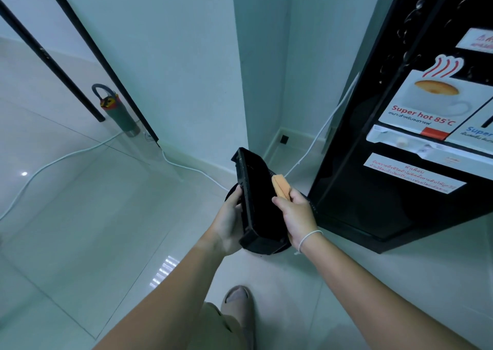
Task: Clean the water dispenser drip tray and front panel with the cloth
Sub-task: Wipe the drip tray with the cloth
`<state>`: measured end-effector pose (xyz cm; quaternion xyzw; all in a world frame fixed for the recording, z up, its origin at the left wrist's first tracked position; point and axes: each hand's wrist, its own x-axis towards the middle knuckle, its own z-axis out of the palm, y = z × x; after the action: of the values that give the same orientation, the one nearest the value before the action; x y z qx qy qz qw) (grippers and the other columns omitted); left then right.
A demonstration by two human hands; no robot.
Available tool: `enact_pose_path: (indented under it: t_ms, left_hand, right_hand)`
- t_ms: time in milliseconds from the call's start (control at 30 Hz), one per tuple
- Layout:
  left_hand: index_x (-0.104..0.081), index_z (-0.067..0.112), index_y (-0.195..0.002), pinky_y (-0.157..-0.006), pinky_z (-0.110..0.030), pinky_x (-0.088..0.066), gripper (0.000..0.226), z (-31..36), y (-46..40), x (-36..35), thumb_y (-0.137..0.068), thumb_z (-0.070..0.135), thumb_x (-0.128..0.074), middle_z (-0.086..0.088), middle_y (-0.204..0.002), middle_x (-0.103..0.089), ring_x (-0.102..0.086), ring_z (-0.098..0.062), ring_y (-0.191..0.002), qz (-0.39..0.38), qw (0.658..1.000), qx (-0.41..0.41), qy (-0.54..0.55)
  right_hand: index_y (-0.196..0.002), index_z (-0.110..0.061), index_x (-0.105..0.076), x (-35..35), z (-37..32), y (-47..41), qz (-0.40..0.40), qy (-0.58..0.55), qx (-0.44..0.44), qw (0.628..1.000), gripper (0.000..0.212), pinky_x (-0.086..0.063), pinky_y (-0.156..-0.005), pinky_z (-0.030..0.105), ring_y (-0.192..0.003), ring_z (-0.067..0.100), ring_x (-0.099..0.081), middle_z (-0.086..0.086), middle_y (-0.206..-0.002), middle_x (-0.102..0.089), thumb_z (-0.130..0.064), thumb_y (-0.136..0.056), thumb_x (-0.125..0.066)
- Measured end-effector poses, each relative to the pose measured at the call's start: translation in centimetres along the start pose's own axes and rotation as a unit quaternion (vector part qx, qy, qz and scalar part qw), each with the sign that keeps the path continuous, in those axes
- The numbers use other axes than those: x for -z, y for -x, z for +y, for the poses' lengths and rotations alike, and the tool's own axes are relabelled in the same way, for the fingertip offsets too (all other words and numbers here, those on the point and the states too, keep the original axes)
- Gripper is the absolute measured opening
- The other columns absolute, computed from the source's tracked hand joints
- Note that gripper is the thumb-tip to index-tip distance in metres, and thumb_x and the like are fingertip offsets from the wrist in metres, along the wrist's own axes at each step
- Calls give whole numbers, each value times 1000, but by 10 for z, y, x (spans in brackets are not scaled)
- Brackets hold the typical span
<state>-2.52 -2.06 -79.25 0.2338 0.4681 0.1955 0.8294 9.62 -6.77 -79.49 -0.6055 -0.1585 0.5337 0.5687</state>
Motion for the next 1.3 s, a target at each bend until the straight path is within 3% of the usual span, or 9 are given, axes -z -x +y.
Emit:
enact_pose_path:
  t_ms: [100, 233, 500, 733, 933, 1067, 1167, 1233, 1300]
  left_hand:
    - [-67, 10, -113, -97, -42, -47, 58, -1, -6, -4, -87, 58, -48, -14, -103, -70, -66, -29, -92, -16, 999, 6, 42]
    - [-69, 12, -100, -78, -33, -54, 50, 7, -13, -8, -91, 53, -44, -10, -85, -73, -70, -22, -74, -4, 998, -30, 52]
    - [-62, 12, -80, -51, -21, -51, 57, 8, -20, -4, -95, 55, -28, -5, -60, -69, -68, -16, -56, 18, 997, -73, -11]
    - [-70, 15, -101, -66, -26, -54, 54, -5, -14, -7, -93, 56, -36, -10, -90, -74, -71, -17, -78, 8, 994, -51, -99]
    - [-66, 15, -101, -60, -24, -54, 47, -12, -10, -9, -90, 56, -44, -12, -92, -67, -65, -21, -70, -2, 990, -48, -136]
    - [-62, 20, -109, -76, -32, -52, 41, -8, -16, -16, -93, 50, -39, -7, -98, -69, -65, -22, -84, 42, 979, -117, -162]
    - [-61, 28, -119, -88, -37, -53, 42, 0, -23, -16, -91, 50, -38, -4, -107, -71, -67, -21, -98, 120, 959, -181, -183]
    - [-55, 38, -124, -91, -32, -51, 37, 7, -27, -13, -93, 48, -36, 2, -110, -69, -65, -12, -99, 156, 939, -223, -211]
    - [-51, 46, -124, -79, -11, -50, 32, 12, -25, -9, -95, 44, -38, 13, -94, -65, -61, 10, -79, 184, 922, -248, -233]
  right_hand:
    - [-130, -15, -53, -3, -4, 2, 11, 73, 63, 995, 46, -39, -107, 31, -118, 18, -56, 2, -128, -59, 3, -88, -49]
    - [-115, -7, -62, 1, -15, 10, 12, 199, 168, 965, 32, -34, -81, -5, -94, -4, -54, -17, -103, -56, 4, -86, -51]
    - [-122, -6, -61, -8, -7, 30, -107, 302, 242, 916, 34, -33, -94, 2, -114, 2, -51, -7, -119, -57, -3, -89, -52]
    - [-119, -4, -61, -10, -22, 2, -34, 308, 225, 924, 30, -28, -79, -7, -103, 6, -49, 1, -119, -56, -5, -91, -49]
    - [-115, -5, -62, -10, -53, -35, 35, 274, 187, 943, 30, -34, -84, 16, -105, 18, -54, 7, -122, -58, -3, -90, -46]
    - [-114, -7, -64, -17, -44, -23, 50, 238, 187, 952, 34, -40, -85, 18, -101, 18, -56, 7, -114, -61, 3, -88, -44]
    - [-112, -10, -67, -19, -23, 2, 23, 186, 172, 967, 30, -41, -85, 10, -92, 1, -58, -10, -99, -61, -1, -91, -47]
    - [-113, -12, -67, -15, -12, 16, 23, 137, 158, 978, 32, -41, -81, 1, -89, -12, -56, -14, -101, -62, 0, -90, -48]
    - [-116, -16, -65, -11, -6, 22, 29, 102, 139, 985, 37, -40, -84, 1, -101, -4, -56, -9, -114, -63, 2, -89, -48]
